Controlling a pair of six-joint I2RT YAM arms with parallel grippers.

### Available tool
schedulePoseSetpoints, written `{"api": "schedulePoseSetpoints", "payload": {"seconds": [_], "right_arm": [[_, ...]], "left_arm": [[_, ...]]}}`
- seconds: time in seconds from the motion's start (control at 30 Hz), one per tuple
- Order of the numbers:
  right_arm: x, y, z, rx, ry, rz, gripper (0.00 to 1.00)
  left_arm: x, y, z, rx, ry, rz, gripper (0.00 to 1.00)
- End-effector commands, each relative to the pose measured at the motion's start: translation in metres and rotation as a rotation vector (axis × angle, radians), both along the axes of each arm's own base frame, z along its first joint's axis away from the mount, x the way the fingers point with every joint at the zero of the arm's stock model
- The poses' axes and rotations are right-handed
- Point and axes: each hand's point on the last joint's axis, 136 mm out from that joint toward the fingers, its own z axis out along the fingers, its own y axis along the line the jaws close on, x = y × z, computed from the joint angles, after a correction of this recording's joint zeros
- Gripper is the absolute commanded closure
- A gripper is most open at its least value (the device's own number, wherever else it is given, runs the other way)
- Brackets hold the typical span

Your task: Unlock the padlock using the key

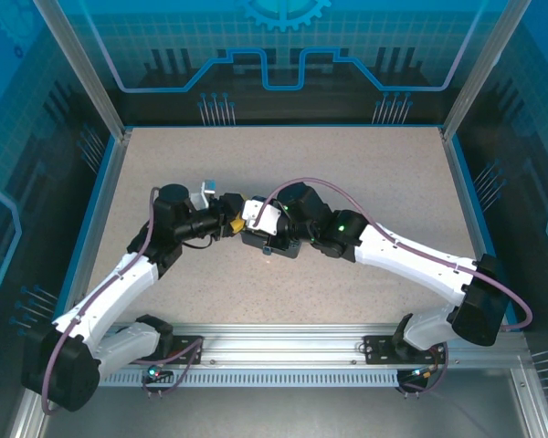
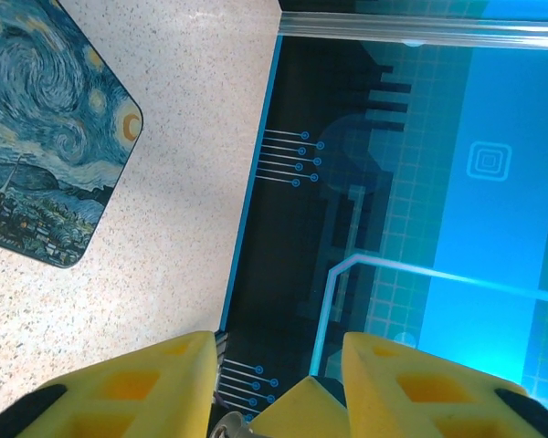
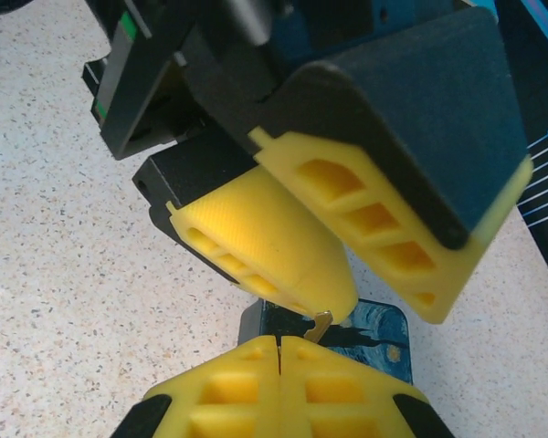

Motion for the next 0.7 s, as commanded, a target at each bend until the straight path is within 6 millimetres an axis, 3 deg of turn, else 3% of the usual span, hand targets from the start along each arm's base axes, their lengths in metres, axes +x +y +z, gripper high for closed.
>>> {"api": "schedulePoseSetpoints", "payload": {"seconds": [0.0, 0.67], "right_arm": [[0.0024, 0.0018, 0.0122, 0.043, 0.037, -0.008, 1.0], [0.0117, -0.0012, 0.0147, 0.084, 0.097, -0.044, 1.0]], "left_arm": [[-0.0028, -0.006, 0.0057, 0.023, -0.071, -0.046, 0.62], [-0.0049, -0.0111, 0.0073, 0.12, -0.155, -0.069, 0.8]]}}
